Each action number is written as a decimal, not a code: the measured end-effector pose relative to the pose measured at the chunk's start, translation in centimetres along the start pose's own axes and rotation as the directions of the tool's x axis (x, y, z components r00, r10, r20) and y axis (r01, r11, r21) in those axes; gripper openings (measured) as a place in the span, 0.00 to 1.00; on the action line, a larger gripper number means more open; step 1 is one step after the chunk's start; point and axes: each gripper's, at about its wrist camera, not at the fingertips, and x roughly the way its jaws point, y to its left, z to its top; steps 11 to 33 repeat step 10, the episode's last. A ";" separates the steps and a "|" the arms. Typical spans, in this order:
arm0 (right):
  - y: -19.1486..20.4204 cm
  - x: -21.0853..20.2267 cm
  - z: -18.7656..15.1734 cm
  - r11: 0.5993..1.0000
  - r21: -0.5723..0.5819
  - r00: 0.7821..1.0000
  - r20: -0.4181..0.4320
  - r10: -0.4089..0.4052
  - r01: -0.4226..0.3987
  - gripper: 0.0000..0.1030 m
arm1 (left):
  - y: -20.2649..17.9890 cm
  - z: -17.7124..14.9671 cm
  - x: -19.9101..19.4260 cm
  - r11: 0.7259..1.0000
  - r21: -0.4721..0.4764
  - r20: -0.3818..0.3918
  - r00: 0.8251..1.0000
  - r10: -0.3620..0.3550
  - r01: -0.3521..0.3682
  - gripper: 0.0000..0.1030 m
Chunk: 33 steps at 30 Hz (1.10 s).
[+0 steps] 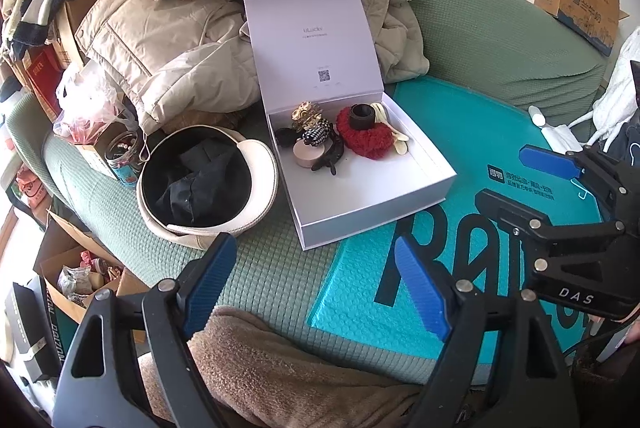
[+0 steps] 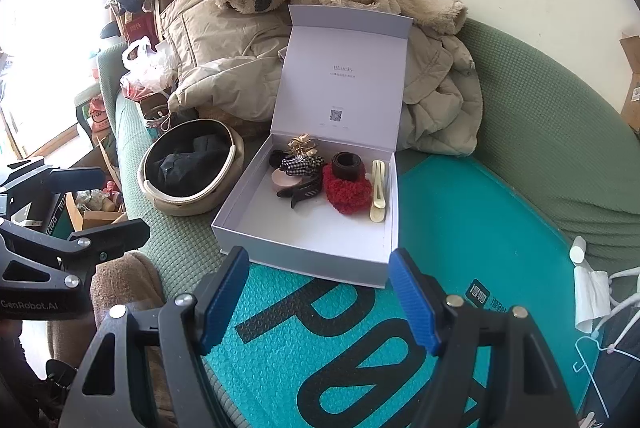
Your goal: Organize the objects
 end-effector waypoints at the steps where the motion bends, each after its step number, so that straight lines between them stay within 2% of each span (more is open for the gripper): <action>1: -0.1 0.0 0.0 1.000 0.000 1.000 -0.001 -0.001 0.001 0.71 | 0.0 0.0 0.0 1.000 -0.001 0.000 1.000 0.000 0.000 0.78; 10: -0.1 -0.2 -0.9 1.000 0.002 1.000 -0.023 -0.015 0.015 0.71 | -0.1 -0.8 0.6 1.000 -0.011 -0.011 1.000 -0.021 0.021 0.78; 33: -0.1 -0.2 -0.9 1.000 0.002 1.000 -0.023 -0.015 0.015 0.71 | -0.1 -0.8 0.6 1.000 -0.011 -0.011 1.000 -0.021 0.021 0.78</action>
